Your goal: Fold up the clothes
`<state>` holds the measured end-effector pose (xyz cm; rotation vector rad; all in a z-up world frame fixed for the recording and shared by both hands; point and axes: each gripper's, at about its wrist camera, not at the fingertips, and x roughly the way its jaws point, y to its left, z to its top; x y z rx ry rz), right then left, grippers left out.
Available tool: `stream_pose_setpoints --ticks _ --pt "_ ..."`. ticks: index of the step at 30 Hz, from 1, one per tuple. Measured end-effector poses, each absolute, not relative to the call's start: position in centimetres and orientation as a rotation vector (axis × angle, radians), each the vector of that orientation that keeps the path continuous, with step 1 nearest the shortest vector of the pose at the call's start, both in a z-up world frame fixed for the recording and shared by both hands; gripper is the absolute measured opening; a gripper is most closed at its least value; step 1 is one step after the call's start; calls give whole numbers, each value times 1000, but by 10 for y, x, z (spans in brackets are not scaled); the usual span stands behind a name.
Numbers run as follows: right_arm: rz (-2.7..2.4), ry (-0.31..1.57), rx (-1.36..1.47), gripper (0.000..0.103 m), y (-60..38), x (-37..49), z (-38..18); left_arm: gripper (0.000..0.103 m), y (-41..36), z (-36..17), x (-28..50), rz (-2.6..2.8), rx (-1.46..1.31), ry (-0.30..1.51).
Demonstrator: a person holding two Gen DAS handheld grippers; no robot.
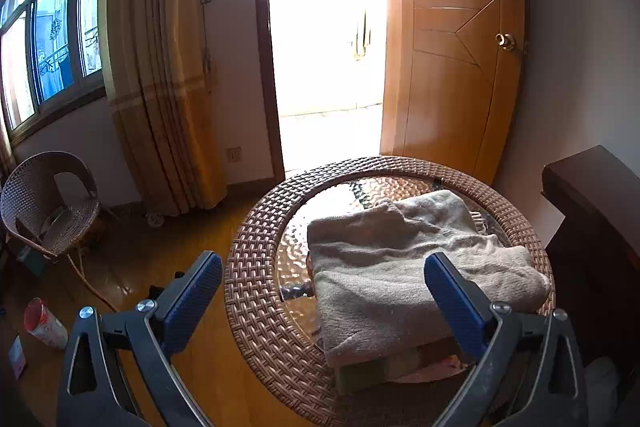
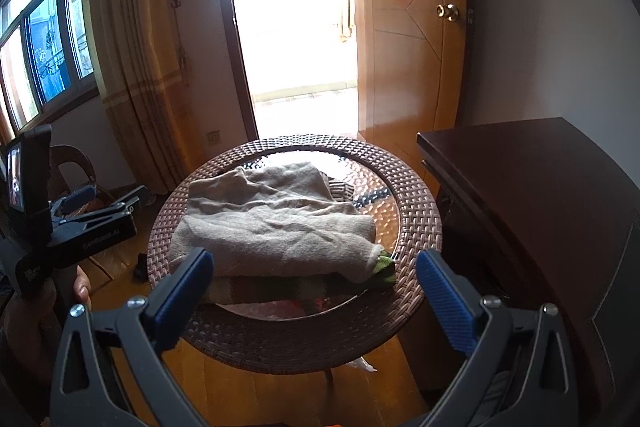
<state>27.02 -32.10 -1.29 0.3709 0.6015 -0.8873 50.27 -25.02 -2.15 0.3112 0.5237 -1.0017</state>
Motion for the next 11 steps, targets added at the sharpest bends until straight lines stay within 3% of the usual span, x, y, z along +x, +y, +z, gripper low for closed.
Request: stream_pose_setpoints --ticks 11 --pt "-881 620 389 103 -322 271 -18 102 -249 -22 505 -1011 298 520"
